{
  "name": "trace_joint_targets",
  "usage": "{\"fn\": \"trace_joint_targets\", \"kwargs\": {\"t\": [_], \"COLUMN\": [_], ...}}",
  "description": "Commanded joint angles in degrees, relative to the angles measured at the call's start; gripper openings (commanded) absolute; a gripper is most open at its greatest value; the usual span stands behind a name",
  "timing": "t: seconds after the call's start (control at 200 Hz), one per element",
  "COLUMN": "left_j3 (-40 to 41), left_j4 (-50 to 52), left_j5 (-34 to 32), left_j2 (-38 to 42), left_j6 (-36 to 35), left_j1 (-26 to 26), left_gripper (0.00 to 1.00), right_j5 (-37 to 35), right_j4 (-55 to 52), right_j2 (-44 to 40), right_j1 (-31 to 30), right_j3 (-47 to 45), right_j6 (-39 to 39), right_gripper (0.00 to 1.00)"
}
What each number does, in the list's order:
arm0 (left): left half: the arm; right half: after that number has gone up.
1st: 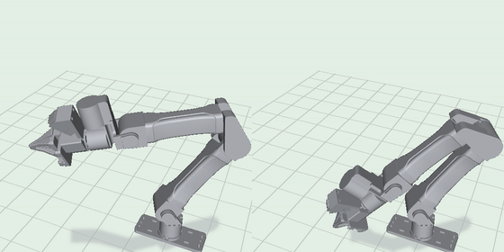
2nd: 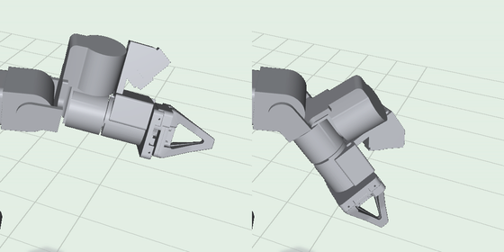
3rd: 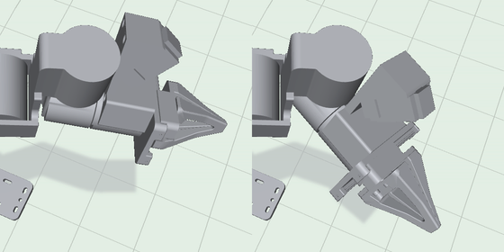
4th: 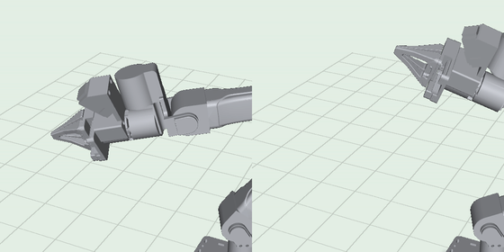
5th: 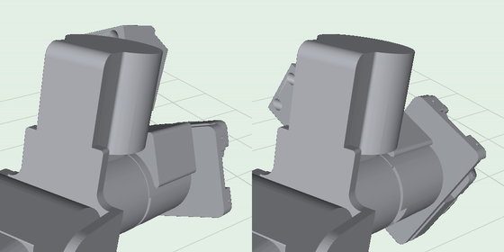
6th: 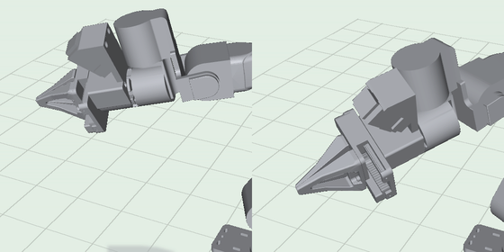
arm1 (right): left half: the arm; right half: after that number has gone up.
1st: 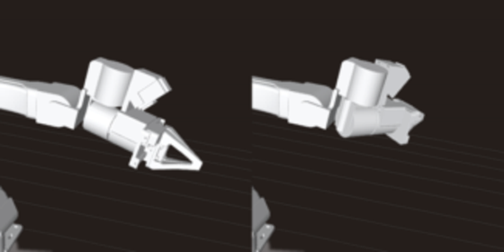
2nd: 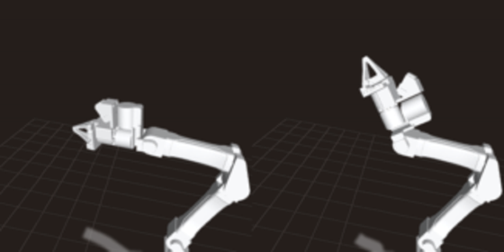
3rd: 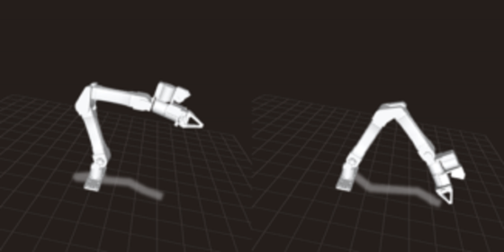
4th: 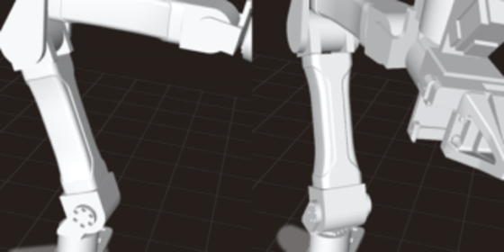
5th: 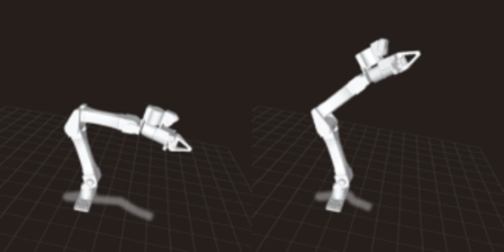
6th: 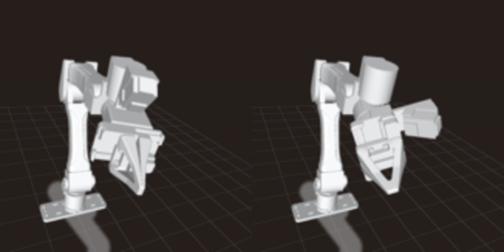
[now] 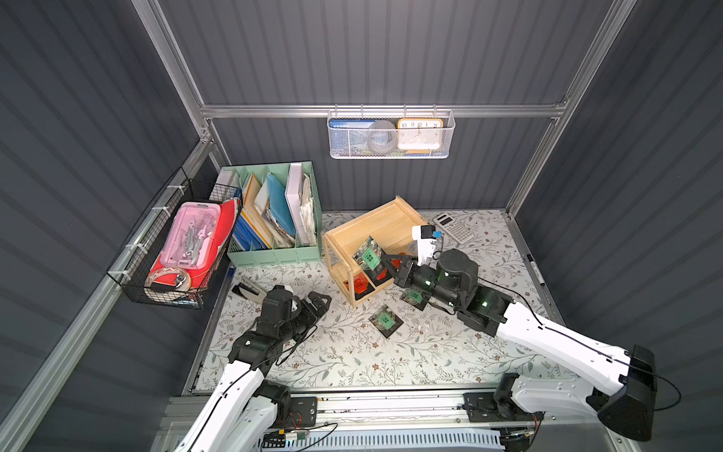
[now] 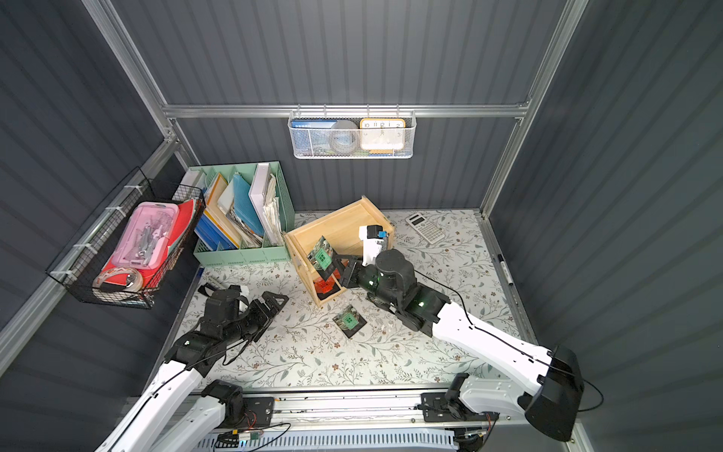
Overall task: Place the tea bags on the shelf by color
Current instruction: Place the tea bag on the shelf.
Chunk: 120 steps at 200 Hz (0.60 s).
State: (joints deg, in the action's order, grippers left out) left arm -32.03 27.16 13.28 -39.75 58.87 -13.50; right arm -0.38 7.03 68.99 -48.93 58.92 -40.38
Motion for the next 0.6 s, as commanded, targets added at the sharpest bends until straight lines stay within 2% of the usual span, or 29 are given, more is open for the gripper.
{"fn": "trace_joint_targets", "kwargs": {"t": [0.0,0.27,0.595], "left_j3": [-1.3,-1.4,-1.5], "left_j4": [-0.1,-0.8,-0.5], "left_j5": [0.6,1.1,1.2], "left_j2": [0.1,-0.3,-0.6], "left_j6": [-0.7,-0.7,-0.7], "left_j1": [0.2,0.2,0.2], "left_gripper": [1.0,1.0,1.0], "right_j5": [-1.3,-0.8,0.9], "right_j4": [1.3,5.0,7.9], "right_j2": [2.0,6.2,13.0], "right_j1": [1.1,4.1,4.4], "right_j3": [1.9,2.5,6.1], "right_j6": [0.5,-2.5,-5.3], "right_gripper": [0.0,0.0,0.0]}}
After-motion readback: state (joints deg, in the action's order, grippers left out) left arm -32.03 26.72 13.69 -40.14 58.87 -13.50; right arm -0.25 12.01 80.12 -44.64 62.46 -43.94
